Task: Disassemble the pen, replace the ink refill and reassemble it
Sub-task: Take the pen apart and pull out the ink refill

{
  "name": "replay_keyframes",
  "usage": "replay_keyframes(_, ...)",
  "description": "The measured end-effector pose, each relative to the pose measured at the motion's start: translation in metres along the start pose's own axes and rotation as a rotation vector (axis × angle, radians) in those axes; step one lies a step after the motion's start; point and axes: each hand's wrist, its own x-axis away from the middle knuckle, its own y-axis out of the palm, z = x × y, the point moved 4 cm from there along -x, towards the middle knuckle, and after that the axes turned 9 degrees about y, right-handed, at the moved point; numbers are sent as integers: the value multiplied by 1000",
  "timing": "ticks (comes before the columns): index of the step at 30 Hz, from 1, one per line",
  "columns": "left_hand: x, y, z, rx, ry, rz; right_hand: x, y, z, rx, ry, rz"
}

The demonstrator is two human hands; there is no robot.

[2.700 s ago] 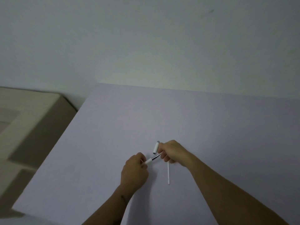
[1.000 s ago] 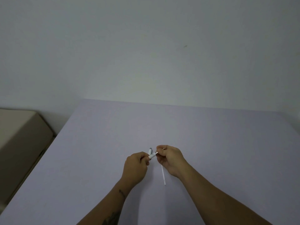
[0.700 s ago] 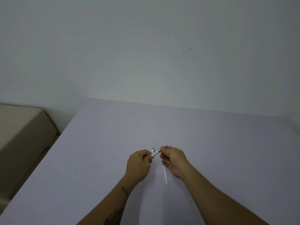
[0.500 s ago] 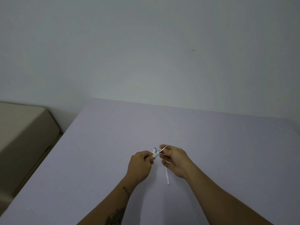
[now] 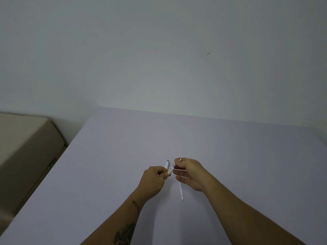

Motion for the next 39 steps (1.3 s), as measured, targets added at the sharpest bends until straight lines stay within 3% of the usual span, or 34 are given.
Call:
replay_keyframes(4, -1, -1, 3, 40, -12, -62, -3, -2, 0, 66, -49, 84)
replay_keyframes(9, 2, -1, 2, 76, -33, -144, -1, -2, -1, 72, -18, -24)
replay_keyframes(16, -3, 0, 2, 77, -27, -151, -4, 0, -1, 106, -43, 53)
replay_keyframes(35, -4, -8, -3, 84, -36, -145, -5, 7, -2, 110, -18, 7)
replay_keyframes(39, -7, -11, -1, 72, -21, -151, -9, 9, 1, 120, -33, 60)
